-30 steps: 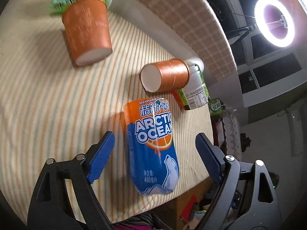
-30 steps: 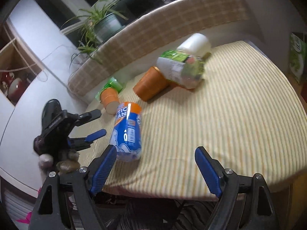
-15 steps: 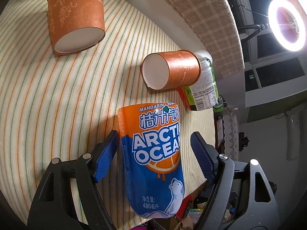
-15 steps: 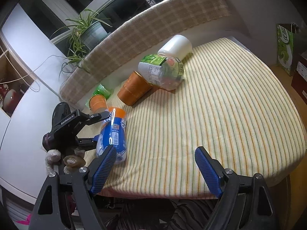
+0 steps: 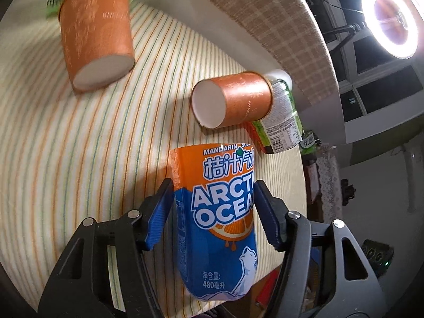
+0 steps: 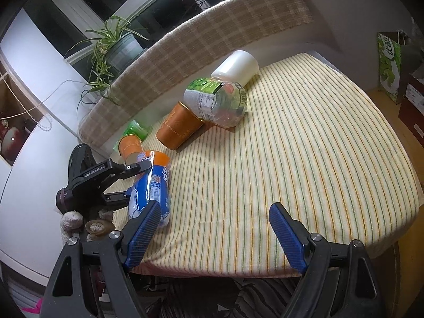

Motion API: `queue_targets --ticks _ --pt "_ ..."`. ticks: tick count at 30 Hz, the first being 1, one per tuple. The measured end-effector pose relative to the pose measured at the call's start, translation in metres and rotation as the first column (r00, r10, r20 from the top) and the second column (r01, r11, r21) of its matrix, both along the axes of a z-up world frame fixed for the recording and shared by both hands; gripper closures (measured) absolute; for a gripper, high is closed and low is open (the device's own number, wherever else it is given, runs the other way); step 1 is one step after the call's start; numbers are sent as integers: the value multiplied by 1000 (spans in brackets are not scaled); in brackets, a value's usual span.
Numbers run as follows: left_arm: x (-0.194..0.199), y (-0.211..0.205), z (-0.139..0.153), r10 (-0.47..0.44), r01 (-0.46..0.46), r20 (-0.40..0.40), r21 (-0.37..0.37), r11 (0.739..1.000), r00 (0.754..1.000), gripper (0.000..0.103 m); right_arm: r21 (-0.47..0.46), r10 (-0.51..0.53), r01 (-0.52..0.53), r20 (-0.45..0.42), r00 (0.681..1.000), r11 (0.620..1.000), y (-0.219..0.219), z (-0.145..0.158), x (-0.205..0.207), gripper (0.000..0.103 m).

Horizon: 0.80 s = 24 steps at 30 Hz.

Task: Flip cup upright
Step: 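Grasp the bottle with the left tool while the right tool releases it, then lower the bottle upright onto the bed with the left tool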

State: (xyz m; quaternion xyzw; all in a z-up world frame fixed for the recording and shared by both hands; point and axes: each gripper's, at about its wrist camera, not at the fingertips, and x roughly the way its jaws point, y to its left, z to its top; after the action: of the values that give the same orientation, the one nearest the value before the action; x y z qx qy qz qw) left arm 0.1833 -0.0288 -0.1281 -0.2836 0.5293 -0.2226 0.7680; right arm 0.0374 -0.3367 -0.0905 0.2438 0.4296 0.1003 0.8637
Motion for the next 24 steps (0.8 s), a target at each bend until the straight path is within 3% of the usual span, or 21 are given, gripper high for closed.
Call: queue_targets --ticks 5,11,17,24 --pt "-12 -4 23 -10 0 114 88 996 993 41 -3 -2 2 6 1000 1000 0 1 -1 17" --pt "-27 -12 46 -36 -14 245 199 980 969 41 -17 8 -8 13 1000 1000 5 2 -1 17" --pt "-40 -23 63 -70 -41 354 297 954 933 41 -15 7 -7 13 1000 1000 7 2 -3 17" --pt "-46 -43 70 -122 -67 427 402 913 896 41 -18 2 -1 15 1000 1000 4 3 -7 17"
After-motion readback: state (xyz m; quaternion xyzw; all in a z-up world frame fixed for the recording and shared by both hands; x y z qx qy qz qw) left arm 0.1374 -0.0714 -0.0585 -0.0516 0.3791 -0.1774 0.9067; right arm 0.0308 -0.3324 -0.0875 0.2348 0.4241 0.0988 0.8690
